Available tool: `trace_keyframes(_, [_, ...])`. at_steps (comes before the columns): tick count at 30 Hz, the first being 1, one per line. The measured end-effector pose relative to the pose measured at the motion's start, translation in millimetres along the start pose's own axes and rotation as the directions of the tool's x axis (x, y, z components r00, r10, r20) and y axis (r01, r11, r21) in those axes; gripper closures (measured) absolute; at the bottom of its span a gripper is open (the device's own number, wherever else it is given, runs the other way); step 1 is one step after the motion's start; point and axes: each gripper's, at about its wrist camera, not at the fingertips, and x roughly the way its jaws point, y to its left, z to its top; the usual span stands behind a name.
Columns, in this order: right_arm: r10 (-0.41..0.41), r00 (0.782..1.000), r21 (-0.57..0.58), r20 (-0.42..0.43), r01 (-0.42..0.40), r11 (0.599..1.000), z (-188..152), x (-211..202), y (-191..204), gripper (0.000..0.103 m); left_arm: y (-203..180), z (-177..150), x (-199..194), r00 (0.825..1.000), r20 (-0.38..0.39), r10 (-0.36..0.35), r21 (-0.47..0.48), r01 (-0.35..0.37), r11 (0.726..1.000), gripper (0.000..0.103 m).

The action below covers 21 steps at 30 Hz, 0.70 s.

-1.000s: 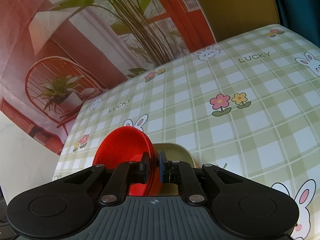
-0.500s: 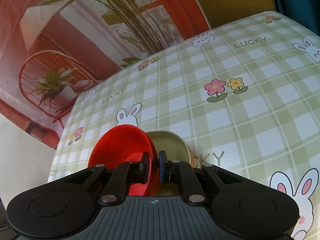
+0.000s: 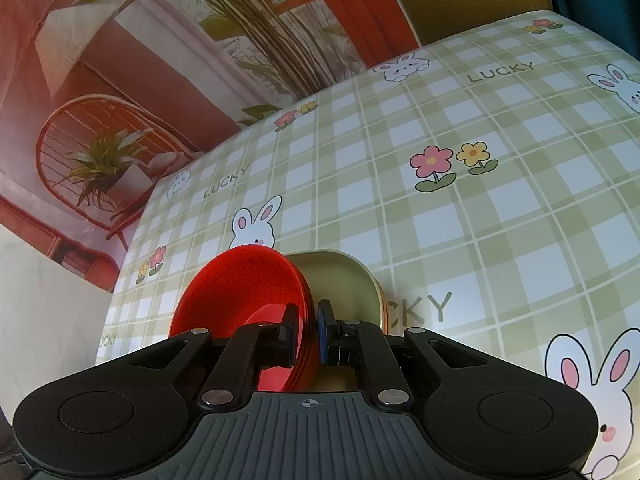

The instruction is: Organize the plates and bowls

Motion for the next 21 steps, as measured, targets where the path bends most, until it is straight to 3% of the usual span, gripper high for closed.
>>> trace_keyframes(5, [-0.002, 1.0, -0.003, -0.001, 0.002, 1.0, 0, 0, 0, 0.092, 0, 0, 0, 1.0, -0.005, 0.006, 0.002, -0.006, 1.0, 0.086])
trace_keyframes(12, [-0.001, 1.0, -0.025, 0.014, 0.001, 1.0, 1, -4, 8, 0.083, -1, 3, -4, 1.0, 0.009, 0.005, -0.003, -0.005, 1.0, 0.081])
trace_keyframes(21, [-0.014, 0.996, -0.075, 0.083, 0.02, 0.997, 10, -27, 19, 0.075, -9, 11, -25, 0.995, 0.095, -0.003, 0.048, -0.002, 0.999, 0.073])
